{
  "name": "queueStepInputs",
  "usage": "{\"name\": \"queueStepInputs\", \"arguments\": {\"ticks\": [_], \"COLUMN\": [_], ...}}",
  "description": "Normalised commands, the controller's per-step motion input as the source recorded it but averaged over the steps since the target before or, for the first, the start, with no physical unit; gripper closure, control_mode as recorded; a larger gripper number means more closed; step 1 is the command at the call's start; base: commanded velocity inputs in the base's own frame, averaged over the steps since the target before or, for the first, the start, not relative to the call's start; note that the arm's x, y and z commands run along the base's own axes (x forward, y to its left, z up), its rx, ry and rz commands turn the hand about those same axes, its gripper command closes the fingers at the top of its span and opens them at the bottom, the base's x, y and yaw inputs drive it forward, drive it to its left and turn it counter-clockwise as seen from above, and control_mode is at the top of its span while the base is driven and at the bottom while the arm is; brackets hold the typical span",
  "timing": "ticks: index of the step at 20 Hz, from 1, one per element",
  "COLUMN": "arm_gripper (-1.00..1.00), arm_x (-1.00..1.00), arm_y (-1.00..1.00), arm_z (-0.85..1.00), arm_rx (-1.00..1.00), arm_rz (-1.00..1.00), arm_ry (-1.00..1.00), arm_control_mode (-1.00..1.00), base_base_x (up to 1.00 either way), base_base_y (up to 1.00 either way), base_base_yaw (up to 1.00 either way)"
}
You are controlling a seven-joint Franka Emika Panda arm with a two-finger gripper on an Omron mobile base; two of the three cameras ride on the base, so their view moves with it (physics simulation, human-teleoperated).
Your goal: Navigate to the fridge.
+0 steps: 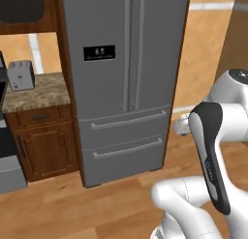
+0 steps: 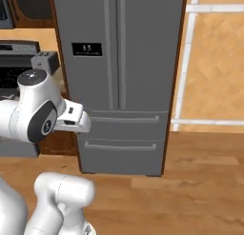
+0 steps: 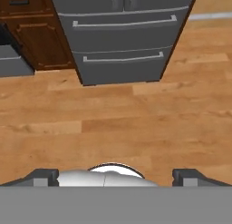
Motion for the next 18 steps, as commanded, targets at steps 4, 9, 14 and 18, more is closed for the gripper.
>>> {"name": "queueStepInputs", "arguments": {"ticks": [4,9,14,18], "arm_gripper": [-1.00,-1.00,-1.00,-1.00], "arm_x": [0.00,0.00,0.00,0.00], "arm_y": [0.00,0.00,0.00,0.00], "arm_z": [0.00,0.00,0.00,0.00], "arm_rx": [0.00,0.00,0.00,0.00], "arm_rz": [0.00,0.00,0.00,0.00], "arm_ry": [0.00,0.00,0.00,0.00], "arm_control_mode": [1.00,1.00,1.00,1.00], "base_base_x": [1.00,1.00,1.00,1.00], "base_base_y": [-0.01,-0.24,-0.43,-0.48], "base_base_yaw": [0.16,0.21,0.17,0.08]}}
